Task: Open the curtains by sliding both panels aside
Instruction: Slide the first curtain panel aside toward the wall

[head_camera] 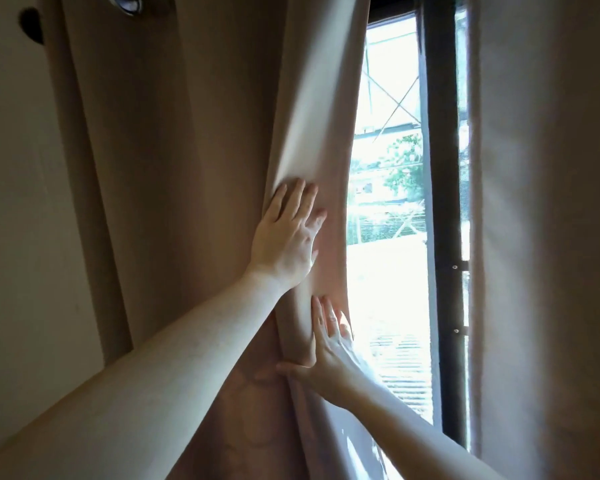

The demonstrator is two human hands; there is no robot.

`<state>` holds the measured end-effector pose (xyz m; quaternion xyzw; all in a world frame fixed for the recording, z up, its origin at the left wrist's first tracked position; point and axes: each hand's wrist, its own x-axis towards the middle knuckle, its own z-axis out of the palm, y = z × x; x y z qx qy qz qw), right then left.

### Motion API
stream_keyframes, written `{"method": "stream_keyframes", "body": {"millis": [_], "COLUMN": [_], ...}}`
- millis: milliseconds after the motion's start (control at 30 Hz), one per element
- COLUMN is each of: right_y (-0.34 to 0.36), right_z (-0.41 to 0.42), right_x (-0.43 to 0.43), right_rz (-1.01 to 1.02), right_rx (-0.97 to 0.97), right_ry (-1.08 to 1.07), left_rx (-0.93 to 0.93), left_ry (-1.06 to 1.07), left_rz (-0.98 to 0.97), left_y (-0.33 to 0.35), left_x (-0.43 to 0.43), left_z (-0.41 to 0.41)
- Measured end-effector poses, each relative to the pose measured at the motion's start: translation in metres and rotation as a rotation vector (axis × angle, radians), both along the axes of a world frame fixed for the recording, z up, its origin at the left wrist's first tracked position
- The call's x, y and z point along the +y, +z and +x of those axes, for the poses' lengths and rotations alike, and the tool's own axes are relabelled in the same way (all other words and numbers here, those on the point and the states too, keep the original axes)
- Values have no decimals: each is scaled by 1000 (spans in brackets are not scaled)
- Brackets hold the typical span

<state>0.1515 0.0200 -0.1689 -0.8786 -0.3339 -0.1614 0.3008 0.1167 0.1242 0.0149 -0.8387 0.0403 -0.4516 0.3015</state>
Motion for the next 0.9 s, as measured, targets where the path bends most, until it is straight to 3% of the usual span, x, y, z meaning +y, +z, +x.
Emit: {"method": "stream_keyframes", "body": {"millis": [900], "right_y": [3], "right_z": [-37], "right_x": [251], "right_rz": [-78], "right_rx": [-21], "right_ry": [163], "left_rx": [-6], "left_ry": [171], "left_rz": [-62], "left_y": [-7], "left_x": [252], "left_z": [-55]}}
